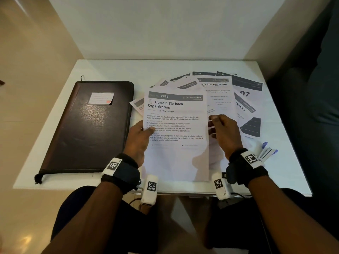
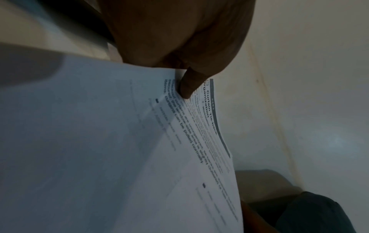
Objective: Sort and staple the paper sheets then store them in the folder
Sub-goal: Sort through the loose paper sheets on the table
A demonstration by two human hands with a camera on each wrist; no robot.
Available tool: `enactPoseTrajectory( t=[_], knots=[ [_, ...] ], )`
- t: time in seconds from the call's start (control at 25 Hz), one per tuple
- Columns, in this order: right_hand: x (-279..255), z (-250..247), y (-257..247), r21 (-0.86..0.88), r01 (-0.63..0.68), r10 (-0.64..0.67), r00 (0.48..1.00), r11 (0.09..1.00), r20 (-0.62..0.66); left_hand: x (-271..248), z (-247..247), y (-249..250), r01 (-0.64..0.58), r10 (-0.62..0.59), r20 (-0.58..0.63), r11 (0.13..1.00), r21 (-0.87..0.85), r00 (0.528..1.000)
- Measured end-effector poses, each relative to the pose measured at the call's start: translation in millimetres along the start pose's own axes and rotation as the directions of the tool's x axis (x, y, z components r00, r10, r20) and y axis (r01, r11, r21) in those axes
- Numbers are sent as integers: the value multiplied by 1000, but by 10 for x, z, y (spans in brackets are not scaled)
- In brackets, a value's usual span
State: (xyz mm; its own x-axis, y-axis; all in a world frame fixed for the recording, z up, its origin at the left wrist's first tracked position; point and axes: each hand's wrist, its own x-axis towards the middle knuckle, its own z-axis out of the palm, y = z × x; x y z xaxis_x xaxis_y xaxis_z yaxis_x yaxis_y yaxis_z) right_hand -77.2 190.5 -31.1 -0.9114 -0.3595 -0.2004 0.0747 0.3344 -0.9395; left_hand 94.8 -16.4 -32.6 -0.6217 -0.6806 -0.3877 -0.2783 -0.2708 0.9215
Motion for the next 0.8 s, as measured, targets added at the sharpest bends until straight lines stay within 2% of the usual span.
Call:
enactPoseTrajectory(
  t=[0.12,0.24,0.44,0.56,0.68,0.8],
  knots=[
    [15,10,81,-286,87,-96,995,954,-15,44,-275,46,2,-12,-161,998,-65,987],
    [5,146,90,-436,116,-101,993,893,57,117,-595,104,-22,-27,-313,988,-154,949],
    [35,398,-22,-663,61,-3,996,746,88,110,-798,207,-23,-37,-387,988,-150,921],
    [117,363,35,-683,87,1,992,726,127,77,-805,213,-20,-30,-359,991,-135,933],
    [206,205,25,-620,73,48,983,781,177,49,-765,169,-33,-6,-351,994,-105,936],
    [191,88,-4,-497,36,64,981,867,183,28,-672,88,-73,38,-277,990,-117,960]
  ],
)
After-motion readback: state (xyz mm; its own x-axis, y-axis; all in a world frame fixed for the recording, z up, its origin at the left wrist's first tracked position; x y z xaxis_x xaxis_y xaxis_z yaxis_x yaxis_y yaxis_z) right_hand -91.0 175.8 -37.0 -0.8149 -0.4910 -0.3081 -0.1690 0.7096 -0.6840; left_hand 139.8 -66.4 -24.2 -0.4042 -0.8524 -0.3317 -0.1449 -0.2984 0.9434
